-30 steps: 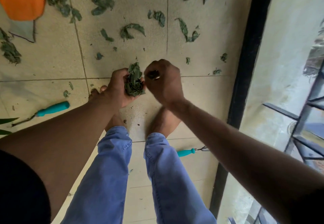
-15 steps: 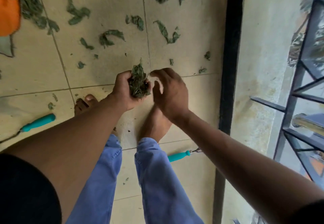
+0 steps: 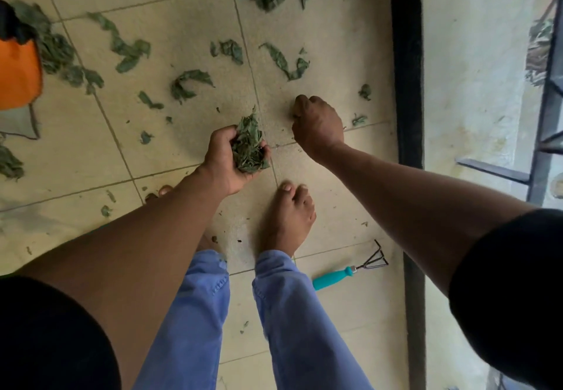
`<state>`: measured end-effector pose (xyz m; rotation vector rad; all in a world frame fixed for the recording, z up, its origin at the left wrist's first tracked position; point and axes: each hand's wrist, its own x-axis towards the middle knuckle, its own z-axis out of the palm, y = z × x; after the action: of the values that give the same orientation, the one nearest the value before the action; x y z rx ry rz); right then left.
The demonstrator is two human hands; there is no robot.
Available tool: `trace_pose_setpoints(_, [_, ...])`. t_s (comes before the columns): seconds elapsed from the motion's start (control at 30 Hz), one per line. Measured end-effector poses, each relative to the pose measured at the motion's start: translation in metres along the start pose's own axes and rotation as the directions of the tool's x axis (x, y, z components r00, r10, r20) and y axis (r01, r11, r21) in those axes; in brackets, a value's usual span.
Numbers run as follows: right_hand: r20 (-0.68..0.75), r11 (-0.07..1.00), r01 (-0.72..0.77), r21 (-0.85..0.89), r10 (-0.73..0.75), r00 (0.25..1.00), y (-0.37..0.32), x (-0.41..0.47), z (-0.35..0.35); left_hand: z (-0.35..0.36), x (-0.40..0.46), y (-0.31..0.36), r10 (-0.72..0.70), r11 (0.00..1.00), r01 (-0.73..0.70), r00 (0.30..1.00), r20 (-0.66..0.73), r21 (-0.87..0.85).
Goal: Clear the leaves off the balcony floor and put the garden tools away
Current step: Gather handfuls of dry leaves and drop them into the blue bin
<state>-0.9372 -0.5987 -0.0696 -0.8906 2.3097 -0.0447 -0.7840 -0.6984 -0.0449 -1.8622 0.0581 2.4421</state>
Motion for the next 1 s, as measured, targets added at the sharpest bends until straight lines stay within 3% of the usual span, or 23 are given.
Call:
trace_pose_setpoints(0.17, [-0.107,0.968,-0.222,0.12,0.235,0.966,0.026,-0.019,-0.004,0.005,0.005,-0.01,-0.01,1.0,0.011,1.0,-0.016,0.025])
trace_pose_setpoints(0.27, [-0.189,0.937,-0.349,0.03,0.348,0.918,0.055,-0.026,-0.009,0.01,0.007,-0.017,-0.027,0.998,0.027,1.0,-0.007,0.061])
trace_pose_setpoints(0.33, [-0.172,0.915,-0.401,0.04,0.401,0.9,0.073,-0.027,-0.012,0.014,0.008,-0.021,-0.034,0.997,0.034,0.999,-0.001,0.071])
trace_pose_setpoints(0.43, [-0.079,0.907,-0.389,0.162,0.405,0.911,0.086,-0.025,-0.014,0.019,0.011,-0.025,-0.03,0.997,0.029,0.999,0.014,0.071])
trace_pose_setpoints(0.5, [-0.097,0.901,-0.338,0.273,0.375,0.922,0.084,-0.022,-0.017,0.023,0.013,-0.026,-0.03,0.997,0.028,0.999,0.021,0.078])
trace_pose_setpoints(0.6, [-0.153,0.818,-0.341,0.463,0.452,0.879,0.078,-0.014,-0.025,0.027,0.013,-0.027,-0.032,0.995,0.03,0.999,0.023,0.09])
trace_pose_setpoints(0.7, [-0.134,0.77,-0.39,0.505,0.516,0.846,0.077,-0.007,-0.03,0.03,0.012,-0.025,-0.032,0.994,0.028,0.999,0.031,0.105])
trace_pose_setpoints(0.83, [-0.154,0.816,-0.37,0.445,0.476,0.866,0.087,0.007,-0.032,0.028,0.01,-0.02,-0.026,0.993,0.023,0.999,0.024,0.119])
trace_pose_setpoints(1.0, [-0.192,0.946,-0.202,0.253,0.253,0.948,0.085,0.023,-0.036,0.022,0.009,-0.015,-0.032,0.993,0.033,0.999,-0.008,0.114])
